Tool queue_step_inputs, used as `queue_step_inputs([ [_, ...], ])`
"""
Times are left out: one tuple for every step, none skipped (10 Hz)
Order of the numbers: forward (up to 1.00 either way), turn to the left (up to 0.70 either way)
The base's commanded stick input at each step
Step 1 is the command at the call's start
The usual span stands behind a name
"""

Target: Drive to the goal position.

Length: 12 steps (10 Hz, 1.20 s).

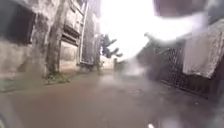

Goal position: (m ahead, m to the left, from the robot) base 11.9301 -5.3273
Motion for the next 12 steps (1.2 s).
queue_step_inputs([
  [0.5,0.02],
  [0.5,0.02],
  [0.5,0.02],
  [0.5,0.02],
  [0.5,0.02],
  [0.5,0.02],
  [0.5,0.02],
  [0.5,0.02],
  [0.5,0.02],
  [0.5,0.02],
  [0.5,0.02],
  [0.5,0.02],
])
